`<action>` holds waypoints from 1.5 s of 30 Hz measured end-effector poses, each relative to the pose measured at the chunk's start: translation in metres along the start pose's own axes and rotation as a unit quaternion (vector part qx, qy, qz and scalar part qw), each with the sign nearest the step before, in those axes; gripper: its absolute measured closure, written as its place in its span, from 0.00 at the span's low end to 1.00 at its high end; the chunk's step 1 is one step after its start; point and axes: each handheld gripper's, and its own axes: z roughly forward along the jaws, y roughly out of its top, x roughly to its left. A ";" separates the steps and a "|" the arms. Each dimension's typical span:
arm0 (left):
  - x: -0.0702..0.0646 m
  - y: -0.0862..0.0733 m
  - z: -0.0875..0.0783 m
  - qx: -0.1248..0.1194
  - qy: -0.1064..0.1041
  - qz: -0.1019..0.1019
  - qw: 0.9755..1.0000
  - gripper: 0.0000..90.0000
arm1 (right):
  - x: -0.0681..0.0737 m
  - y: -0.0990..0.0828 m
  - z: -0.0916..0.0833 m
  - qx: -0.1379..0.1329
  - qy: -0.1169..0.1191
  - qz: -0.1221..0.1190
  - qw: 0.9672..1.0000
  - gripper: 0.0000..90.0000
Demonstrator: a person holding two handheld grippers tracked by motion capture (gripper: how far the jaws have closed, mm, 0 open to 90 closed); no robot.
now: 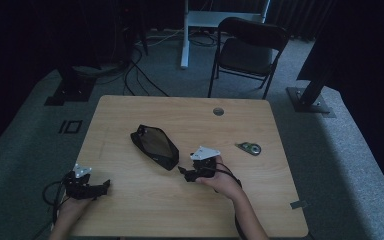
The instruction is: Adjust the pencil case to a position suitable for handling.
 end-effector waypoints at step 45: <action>0.000 0.000 0.000 0.000 0.000 0.000 1.000 0.01 | 0.002 0.001 0.019 0.013 -0.014 -0.031 0.999 0.81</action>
